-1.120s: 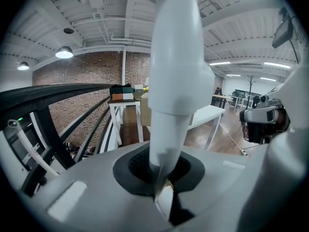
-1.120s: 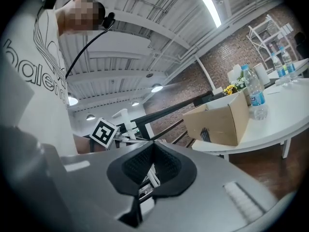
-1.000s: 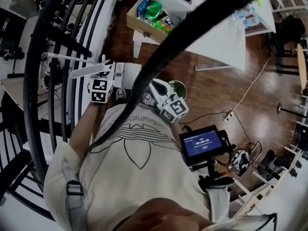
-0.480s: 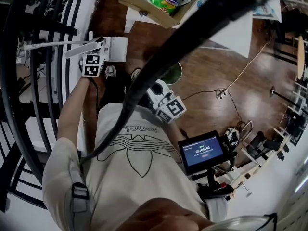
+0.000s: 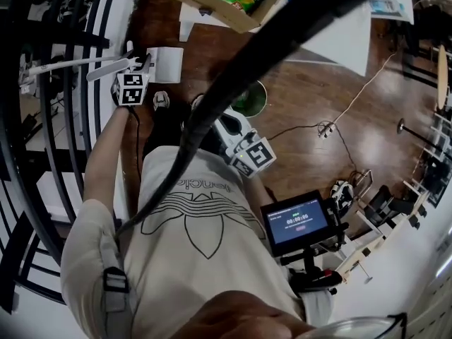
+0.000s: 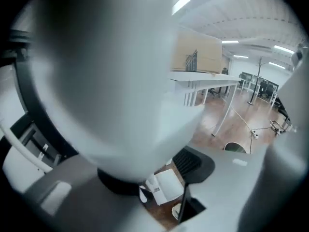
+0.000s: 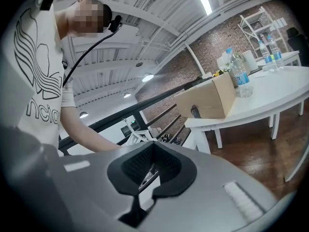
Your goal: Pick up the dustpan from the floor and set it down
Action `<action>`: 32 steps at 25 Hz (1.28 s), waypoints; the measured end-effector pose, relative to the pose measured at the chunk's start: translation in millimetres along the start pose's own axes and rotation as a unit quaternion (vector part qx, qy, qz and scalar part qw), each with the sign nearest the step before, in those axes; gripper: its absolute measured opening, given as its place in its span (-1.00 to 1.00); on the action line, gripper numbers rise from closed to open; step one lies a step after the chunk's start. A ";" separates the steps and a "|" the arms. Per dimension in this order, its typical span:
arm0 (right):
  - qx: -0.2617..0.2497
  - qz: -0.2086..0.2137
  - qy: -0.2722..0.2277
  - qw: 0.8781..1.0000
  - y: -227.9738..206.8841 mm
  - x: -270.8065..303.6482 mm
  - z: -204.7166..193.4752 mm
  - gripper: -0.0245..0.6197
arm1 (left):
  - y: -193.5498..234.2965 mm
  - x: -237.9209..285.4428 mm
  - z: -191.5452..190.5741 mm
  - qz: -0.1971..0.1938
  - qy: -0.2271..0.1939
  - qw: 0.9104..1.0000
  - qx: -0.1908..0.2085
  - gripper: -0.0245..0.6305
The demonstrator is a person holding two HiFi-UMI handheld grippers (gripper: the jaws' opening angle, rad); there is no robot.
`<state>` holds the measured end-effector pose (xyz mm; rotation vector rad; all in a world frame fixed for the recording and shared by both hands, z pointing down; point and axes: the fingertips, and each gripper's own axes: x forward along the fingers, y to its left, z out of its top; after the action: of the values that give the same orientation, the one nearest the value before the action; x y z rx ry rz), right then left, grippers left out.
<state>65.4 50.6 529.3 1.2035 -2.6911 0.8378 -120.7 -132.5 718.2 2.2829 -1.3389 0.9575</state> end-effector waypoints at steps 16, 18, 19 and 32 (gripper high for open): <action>-0.068 0.016 -0.092 0.993 13.1 21.9 62.5 -0.92 | -103.7 -163.2 79.1 -0.144 -0.145 0.977 -0.054 -0.86; -0.072 0.023 -0.090 0.993 14.3 25.5 63.9 -0.92 | -112.6 -174.8 110.0 -0.161 -0.180 0.966 -0.095 -0.86; -0.075 0.026 -0.091 0.993 15.0 26.6 63.5 -0.92 | -117.2 -179.5 120.5 -0.173 -0.194 0.959 -0.117 -0.86; -0.098 0.022 -0.090 0.991 6.5 33.1 63.2 -0.92 | -150.3 -184.7 158.1 -0.226 -0.241 0.942 -0.058 -0.86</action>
<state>47.2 -0.2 482.1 1.2344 -2.8683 0.4743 7.7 -28.8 484.8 2.6589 -0.9122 0.1684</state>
